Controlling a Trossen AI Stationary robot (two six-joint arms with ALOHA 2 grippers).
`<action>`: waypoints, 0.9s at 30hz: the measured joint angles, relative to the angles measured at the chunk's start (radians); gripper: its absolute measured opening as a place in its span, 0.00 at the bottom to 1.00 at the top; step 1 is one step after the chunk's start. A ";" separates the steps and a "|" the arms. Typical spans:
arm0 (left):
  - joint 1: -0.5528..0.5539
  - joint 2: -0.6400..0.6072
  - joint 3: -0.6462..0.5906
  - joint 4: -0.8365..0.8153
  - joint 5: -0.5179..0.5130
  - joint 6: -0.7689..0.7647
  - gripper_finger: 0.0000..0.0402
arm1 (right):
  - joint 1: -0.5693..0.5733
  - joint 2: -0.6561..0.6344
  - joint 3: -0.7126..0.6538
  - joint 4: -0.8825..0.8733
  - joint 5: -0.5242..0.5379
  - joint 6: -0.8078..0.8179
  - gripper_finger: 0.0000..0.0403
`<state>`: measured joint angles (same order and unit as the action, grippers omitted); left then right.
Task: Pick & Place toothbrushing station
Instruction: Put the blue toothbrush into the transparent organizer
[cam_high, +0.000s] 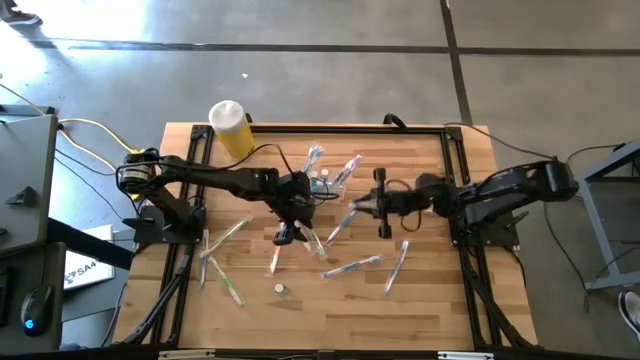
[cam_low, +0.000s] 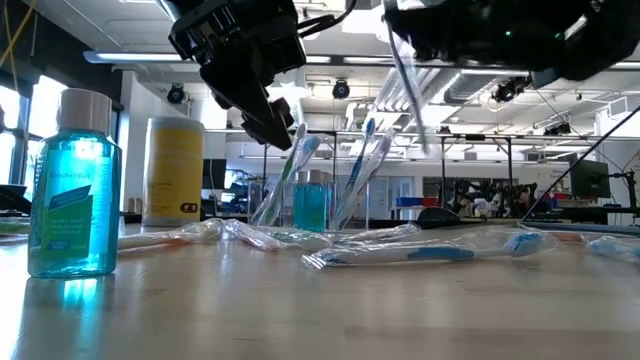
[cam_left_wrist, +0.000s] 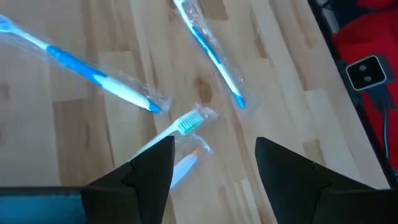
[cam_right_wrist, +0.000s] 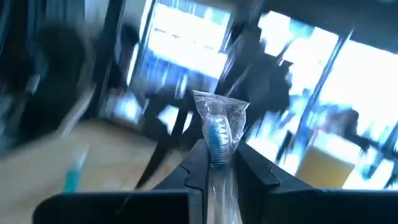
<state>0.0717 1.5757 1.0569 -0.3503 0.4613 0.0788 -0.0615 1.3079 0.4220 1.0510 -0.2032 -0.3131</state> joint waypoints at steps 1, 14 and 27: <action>-0.006 0.000 0.000 0.002 -0.002 0.001 0.54 | -0.026 0.026 -0.015 0.088 -0.041 0.011 0.09; -0.021 0.000 0.000 0.008 -0.011 0.021 0.54 | -0.256 0.377 0.119 0.450 -0.293 0.238 0.09; -0.020 0.000 0.000 -0.003 -0.016 0.023 0.54 | -0.301 0.393 0.217 0.431 -0.348 0.263 0.09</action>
<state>0.0513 1.5761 1.0569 -0.3538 0.4453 0.1022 -0.3622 1.7008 0.6386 1.4821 -0.5508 -0.0500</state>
